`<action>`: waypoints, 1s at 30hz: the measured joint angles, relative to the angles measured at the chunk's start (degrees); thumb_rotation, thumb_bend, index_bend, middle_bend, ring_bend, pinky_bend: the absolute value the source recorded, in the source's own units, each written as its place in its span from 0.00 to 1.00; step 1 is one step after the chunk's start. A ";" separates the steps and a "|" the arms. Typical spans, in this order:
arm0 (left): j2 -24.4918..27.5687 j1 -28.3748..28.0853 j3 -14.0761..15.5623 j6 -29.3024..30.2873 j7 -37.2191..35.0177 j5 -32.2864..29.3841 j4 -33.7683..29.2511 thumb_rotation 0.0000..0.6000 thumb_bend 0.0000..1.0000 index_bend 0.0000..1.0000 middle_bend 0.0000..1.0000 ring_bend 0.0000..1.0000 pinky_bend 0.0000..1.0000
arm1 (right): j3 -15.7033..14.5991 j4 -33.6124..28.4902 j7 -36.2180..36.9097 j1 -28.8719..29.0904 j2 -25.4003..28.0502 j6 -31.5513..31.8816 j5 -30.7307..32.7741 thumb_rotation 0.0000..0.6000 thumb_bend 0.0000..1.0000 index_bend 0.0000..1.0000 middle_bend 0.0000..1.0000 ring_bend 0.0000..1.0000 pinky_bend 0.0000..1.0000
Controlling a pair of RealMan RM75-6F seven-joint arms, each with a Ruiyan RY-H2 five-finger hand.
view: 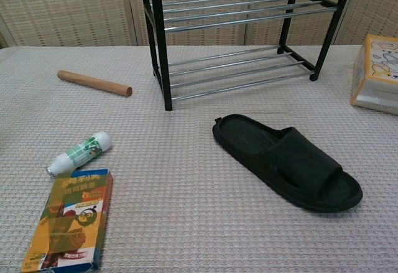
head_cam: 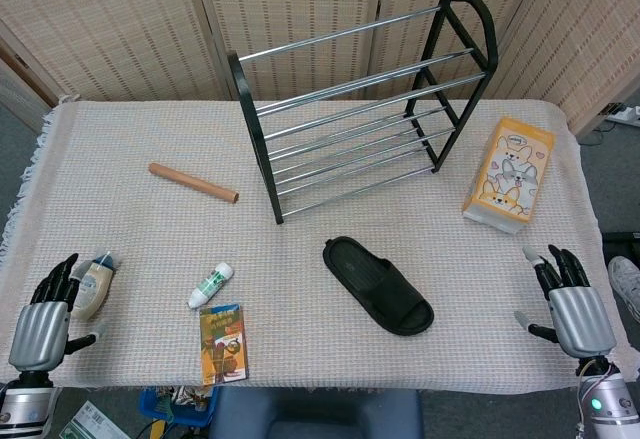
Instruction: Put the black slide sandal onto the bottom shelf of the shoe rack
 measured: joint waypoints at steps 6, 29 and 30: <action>0.04 -0.09 0.00 0.16 0.41 0.19 -0.38 1.00 0.24 0.11 0.00 0.00 0.17 | 0.00 0.20 0.19 0.29 -0.36 -0.28 -0.62 1.00 0.19 0.00 0.17 0.02 0.05; 0.36 0.89 0.48 1.09 -0.56 -0.05 -0.14 1.00 0.24 0.11 0.00 0.00 0.17 | 0.62 -1.80 -7.62 12.66 -9.85 -16.48 -3.64 1.00 0.05 0.00 0.00 0.00 0.00; 0.40 0.99 0.49 1.19 -0.67 -0.09 -0.07 1.00 0.24 0.11 0.00 0.00 0.17 | 0.79 -1.51 -7.68 13.11 -10.88 -16.97 -3.59 1.00 0.01 0.00 0.00 0.00 0.00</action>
